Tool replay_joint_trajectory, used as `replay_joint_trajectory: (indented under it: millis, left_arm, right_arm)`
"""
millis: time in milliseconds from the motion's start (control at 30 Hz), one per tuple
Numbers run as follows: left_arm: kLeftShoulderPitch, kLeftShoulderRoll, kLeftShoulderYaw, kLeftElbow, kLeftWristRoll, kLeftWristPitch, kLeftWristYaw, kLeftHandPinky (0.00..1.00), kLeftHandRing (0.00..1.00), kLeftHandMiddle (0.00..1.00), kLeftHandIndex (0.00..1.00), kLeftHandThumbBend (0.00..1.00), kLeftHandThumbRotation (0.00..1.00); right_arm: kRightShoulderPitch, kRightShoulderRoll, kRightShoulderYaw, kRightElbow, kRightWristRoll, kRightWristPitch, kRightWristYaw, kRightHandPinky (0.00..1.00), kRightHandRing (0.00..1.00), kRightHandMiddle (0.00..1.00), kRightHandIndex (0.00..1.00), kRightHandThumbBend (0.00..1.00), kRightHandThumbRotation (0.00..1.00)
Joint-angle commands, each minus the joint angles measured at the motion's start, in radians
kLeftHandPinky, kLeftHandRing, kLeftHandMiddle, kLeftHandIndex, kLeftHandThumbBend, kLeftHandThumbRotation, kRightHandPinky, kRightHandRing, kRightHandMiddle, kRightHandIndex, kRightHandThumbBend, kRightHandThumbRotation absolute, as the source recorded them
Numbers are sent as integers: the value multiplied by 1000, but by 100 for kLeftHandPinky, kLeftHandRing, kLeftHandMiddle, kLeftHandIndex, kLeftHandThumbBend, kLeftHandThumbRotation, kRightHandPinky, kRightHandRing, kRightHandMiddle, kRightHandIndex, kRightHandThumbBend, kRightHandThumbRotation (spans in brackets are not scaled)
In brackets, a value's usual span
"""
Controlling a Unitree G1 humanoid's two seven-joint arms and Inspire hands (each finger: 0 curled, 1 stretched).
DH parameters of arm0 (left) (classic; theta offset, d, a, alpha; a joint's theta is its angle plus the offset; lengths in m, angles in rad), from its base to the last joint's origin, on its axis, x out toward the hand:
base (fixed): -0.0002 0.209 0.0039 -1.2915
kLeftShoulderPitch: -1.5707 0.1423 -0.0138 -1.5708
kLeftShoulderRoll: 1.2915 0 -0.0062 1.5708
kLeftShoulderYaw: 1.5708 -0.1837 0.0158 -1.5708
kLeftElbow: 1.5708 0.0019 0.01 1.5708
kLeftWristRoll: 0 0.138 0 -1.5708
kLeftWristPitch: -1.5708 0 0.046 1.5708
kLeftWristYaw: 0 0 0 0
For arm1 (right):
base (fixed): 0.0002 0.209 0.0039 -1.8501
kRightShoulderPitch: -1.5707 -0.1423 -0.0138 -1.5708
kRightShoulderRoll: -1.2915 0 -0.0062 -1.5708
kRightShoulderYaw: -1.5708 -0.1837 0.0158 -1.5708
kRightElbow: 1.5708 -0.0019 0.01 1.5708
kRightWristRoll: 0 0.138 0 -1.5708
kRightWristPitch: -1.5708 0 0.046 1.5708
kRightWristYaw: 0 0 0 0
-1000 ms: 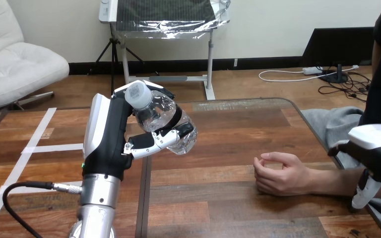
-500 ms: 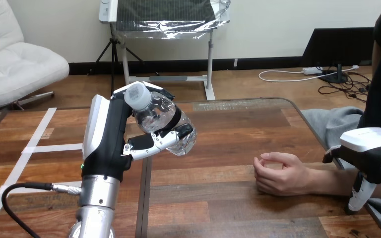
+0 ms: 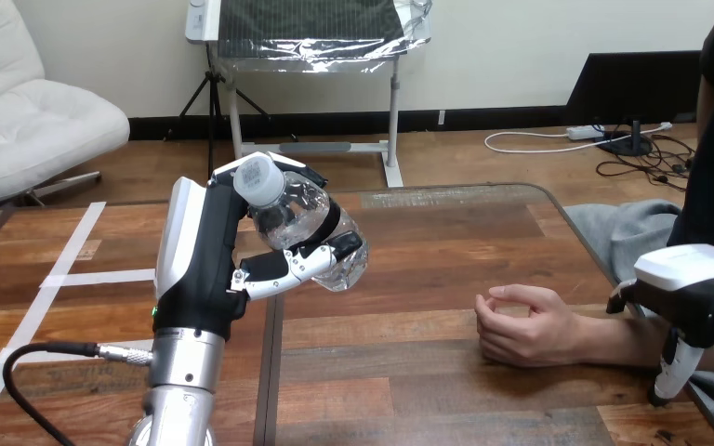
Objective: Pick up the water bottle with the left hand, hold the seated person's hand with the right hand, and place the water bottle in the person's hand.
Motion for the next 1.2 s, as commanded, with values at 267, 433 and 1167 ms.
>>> replay_joint_trajectory:
  millis: [267,433,1167]
  left_arm:
    - [-40,6,15,-35,3,-40,11,36,37,42,51,55,0]
    - [-39,7,16,-37,-2,-39,6,36,37,42,51,55,0]
    - [-40,9,20,-41,-6,-34,4,35,37,42,51,54,0]
  right_arm:
    - [-125,17,62,71,-34,-16,-37,89,91,91,87,69,15]
    - [-139,22,83,95,-49,-18,-48,88,90,90,87,69,17]
    - [-182,52,117,212,-22,-38,-68,78,81,83,81,63,13]
